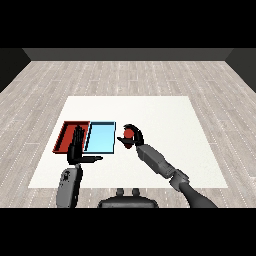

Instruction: Pick the red can and put it in the red box

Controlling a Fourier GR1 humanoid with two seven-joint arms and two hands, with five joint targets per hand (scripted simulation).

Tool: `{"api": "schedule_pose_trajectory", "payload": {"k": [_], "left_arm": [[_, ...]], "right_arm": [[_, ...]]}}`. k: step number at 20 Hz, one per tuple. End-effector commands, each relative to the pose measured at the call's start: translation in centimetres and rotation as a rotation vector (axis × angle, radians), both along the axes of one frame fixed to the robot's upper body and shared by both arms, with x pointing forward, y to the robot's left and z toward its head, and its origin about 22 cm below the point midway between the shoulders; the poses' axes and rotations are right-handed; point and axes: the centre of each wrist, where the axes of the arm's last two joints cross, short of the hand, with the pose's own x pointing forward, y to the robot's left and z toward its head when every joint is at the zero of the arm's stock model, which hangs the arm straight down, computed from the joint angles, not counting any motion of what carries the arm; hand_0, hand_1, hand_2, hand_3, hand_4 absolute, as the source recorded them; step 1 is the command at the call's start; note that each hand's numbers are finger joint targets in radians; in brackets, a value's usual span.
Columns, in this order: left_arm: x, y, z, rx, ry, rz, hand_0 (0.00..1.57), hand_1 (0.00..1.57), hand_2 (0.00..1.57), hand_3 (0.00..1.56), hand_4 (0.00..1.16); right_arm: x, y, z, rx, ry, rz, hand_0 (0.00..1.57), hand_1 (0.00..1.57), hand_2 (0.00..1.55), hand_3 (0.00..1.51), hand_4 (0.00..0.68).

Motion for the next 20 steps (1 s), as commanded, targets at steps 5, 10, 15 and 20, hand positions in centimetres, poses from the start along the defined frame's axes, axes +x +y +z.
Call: {"api": "schedule_pose_trajectory", "payload": {"k": [5, 10, 15, 20], "left_arm": [[0.1, 1.0, -0.5, -0.005, 0.0, 0.02, 0.0, 0.0, 0.0, 0.0, 0.0], [-0.4, -0.5, -0.5, 0.005, 0.004, 0.009, 0.0, 0.0, 0.0, 0.0, 0.0], [0.4, -0.4, -0.2, 0.02, -0.009, 0.013, 0.0, 0.0, 0.0, 0.0, 0.0], [0.1, -0.4, -0.8, 0.035, -0.005, -0.001, 0.0, 0.0, 0.0, 0.0, 0.0]], "right_arm": [[0.6, -0.5, 0.1, -0.075, 0.041, -0.055, 1.57, 1.57, 1.49, 1.43, 0.573], [0.4, 0.5, 0.7, -0.086, 0.058, -0.054, 1.57, 1.57, 1.49, 1.43, 0.577], [1.3, -1.6, -0.3, -0.065, 0.036, -0.067, 1.57, 1.57, 1.49, 1.43, 0.582], [1.6, 1.1, 2.9, -0.078, -0.023, -0.068, 1.57, 1.57, 1.48, 1.41, 0.59]]}}
